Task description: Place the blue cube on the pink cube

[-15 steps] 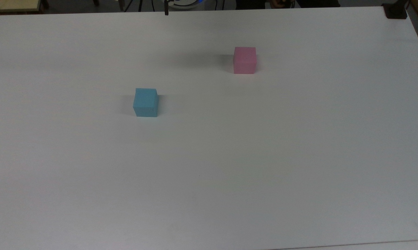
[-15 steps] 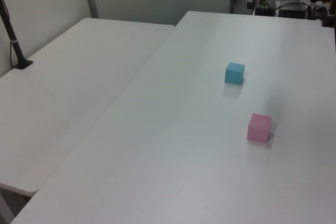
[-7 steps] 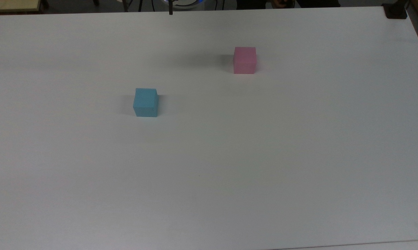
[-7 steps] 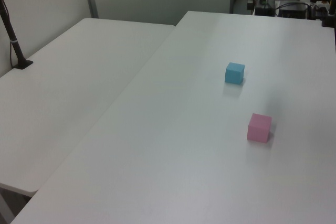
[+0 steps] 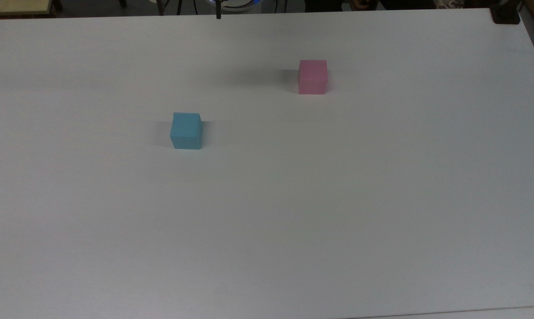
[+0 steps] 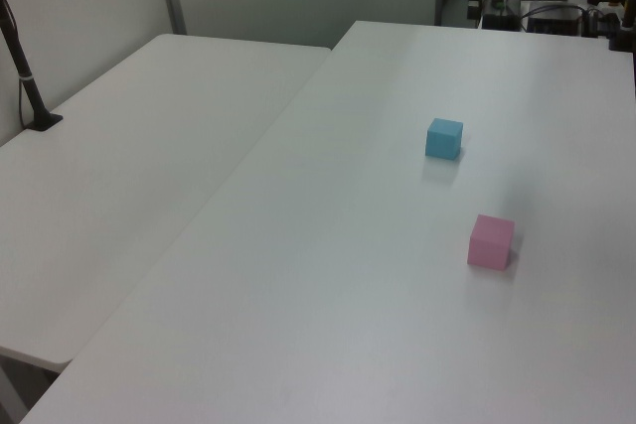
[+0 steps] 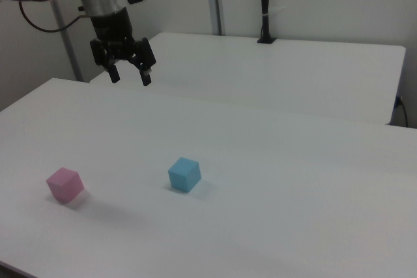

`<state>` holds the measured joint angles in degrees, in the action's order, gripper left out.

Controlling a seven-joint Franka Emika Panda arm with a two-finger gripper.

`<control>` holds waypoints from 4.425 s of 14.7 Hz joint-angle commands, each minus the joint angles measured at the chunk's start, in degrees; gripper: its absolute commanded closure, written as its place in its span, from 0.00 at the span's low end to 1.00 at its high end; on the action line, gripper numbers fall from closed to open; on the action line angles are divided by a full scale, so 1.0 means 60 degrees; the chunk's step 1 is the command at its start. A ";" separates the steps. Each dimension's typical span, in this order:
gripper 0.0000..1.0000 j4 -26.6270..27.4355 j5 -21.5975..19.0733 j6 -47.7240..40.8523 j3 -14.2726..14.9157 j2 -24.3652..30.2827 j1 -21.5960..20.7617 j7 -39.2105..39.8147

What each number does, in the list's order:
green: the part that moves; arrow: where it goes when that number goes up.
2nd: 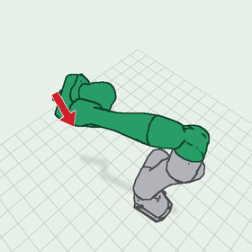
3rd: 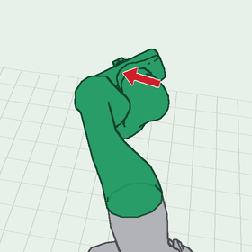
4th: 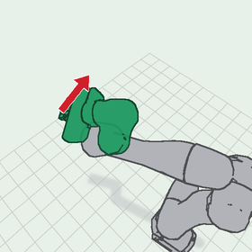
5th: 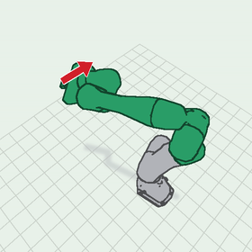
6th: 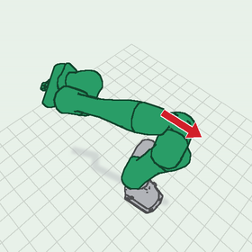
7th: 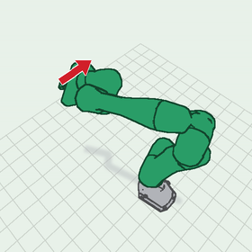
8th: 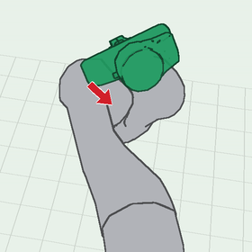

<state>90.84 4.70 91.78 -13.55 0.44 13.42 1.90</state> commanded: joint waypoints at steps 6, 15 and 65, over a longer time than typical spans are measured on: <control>0.00 0.0035 -0.0095 -0.0151 0.0192 0.0043 -0.0244 0.0123; 0.00 0.0035 -0.0110 -0.0531 0.0207 0.0072 -0.0230 0.0108; 0.51 0.3773 0.1034 0.5552 0.0764 -0.1116 0.0078 -0.0346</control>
<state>115.38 11.71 132.21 -9.00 -11.02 14.16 0.74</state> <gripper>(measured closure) 0.445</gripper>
